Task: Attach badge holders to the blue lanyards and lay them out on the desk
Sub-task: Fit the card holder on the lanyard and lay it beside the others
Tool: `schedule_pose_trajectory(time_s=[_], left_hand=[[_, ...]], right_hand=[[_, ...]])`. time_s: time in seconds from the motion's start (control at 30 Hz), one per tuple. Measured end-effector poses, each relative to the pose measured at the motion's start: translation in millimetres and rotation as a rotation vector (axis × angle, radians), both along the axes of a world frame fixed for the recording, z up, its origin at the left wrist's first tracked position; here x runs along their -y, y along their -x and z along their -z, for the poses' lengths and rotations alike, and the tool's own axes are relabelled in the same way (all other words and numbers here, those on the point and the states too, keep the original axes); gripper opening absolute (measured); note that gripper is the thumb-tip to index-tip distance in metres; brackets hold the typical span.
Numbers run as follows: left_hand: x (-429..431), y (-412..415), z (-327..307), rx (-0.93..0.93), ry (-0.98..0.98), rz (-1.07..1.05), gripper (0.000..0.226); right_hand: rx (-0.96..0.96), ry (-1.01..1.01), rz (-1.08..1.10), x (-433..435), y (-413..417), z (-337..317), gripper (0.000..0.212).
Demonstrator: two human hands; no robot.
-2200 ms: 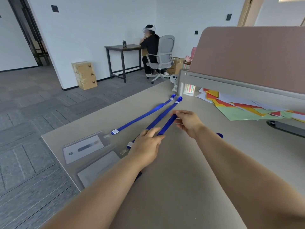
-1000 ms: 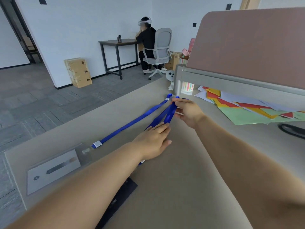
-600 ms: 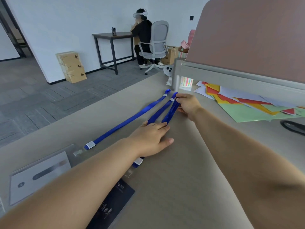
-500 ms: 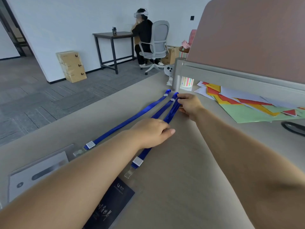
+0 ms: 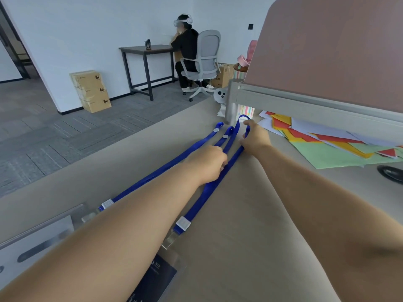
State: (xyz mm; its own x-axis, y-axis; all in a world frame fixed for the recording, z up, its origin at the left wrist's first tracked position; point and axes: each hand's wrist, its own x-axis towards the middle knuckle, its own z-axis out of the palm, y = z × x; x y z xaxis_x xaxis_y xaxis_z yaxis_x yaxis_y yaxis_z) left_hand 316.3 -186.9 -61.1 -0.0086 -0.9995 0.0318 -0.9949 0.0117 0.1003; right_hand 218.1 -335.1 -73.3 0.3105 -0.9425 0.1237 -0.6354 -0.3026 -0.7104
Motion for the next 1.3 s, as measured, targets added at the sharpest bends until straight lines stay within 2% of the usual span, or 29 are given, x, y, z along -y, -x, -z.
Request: schedule_pose_trajectory(time_s=[0.07,0.13,0.23,0.37,0.5,0.63,0.77,0.9,1.03,1.13,1.3], left_hand=[[-3.4,4.1,2.9,-0.108,0.058,-0.014,0.032],[-7.2,6.7,6.1,-0.192,0.078,-0.035,0.041],[-11.0,7.9,10.0,-0.230,0.073,-0.016,0.045],[-14.4,5.4,12.5,-0.282,0.048,0.021,0.047],[-17.0,3.2,15.6,-0.294,-0.010,0.061,0.043],[-20.9,1.5,19.1,-0.282,-0.033,0.102,0.041],[-22.5,1.1,19.8,-0.276,-0.026,0.127,0.044],[-23.6,-0.4,22.9,-0.218,-0.003,0.114,0.044],[-23.3,-0.4,23.7,-0.160,0.022,0.106,0.044],[-21.8,-0.9,23.1,-0.122,0.019,0.106,0.043],[-20.1,4.1,9.7,-0.116,0.065,0.062,0.036]], right_hand=[[0.007,0.050,0.008,0.4,0.6,2.5,0.056],[-0.014,0.080,0.006,0.3,1.4,3.8,0.045],[-0.077,0.118,0.043,2.1,2.9,6.7,0.035],[-0.017,0.143,0.134,5.2,6.6,8.4,0.026],[0.020,0.124,0.123,3.3,6.4,7.0,0.028],[-0.167,0.048,0.092,5.9,3.8,8.3,0.016],[-0.110,0.111,0.050,4.2,5.5,8.3,0.028],[-0.046,0.137,0.062,6.5,4.0,7.5,0.018],[-0.094,0.072,0.010,0.6,-1.3,5.2,0.039],[-0.073,0.086,-0.023,-1.5,-0.3,4.6,0.032],[-0.002,0.065,-0.021,-8.3,9.4,-0.8,0.037]])
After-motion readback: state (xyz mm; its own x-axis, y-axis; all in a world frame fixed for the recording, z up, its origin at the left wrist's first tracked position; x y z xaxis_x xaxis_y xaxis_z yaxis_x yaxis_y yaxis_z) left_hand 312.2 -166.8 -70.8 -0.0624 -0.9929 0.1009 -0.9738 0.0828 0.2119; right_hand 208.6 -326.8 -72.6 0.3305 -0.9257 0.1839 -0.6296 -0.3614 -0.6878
